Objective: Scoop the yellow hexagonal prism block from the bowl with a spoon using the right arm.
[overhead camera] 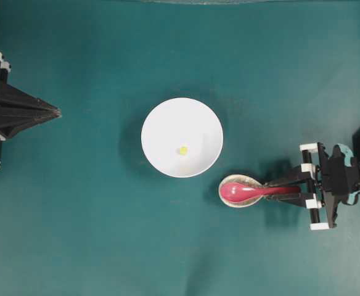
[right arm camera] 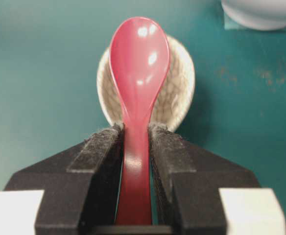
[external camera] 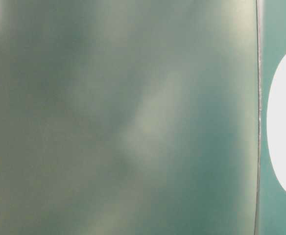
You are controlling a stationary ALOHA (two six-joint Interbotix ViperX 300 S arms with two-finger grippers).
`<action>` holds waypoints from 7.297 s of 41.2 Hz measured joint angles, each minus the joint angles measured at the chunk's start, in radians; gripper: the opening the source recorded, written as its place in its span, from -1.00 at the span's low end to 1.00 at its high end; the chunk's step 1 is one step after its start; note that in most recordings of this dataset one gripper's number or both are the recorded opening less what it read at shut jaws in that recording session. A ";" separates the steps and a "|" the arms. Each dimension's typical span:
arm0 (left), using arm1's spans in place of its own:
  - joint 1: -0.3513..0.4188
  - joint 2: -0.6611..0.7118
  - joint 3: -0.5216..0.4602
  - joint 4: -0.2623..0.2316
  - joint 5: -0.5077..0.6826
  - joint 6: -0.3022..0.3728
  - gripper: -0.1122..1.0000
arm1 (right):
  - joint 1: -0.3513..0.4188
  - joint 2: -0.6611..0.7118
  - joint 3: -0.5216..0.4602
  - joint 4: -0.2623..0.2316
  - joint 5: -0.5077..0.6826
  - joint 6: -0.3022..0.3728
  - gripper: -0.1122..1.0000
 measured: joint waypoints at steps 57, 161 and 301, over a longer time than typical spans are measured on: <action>0.002 0.000 0.000 0.000 0.011 -0.002 -0.74 | -0.713 -0.518 -0.515 -0.008 1.473 -0.460 -0.36; 0.002 0.000 0.000 -0.002 0.012 -0.002 -0.74 | -0.716 0.061 -1.052 -0.198 1.813 -0.370 -0.36; 0.028 0.002 0.000 -0.002 0.011 0.000 -0.74 | -0.453 -0.528 -0.440 -0.155 1.499 -0.077 -0.36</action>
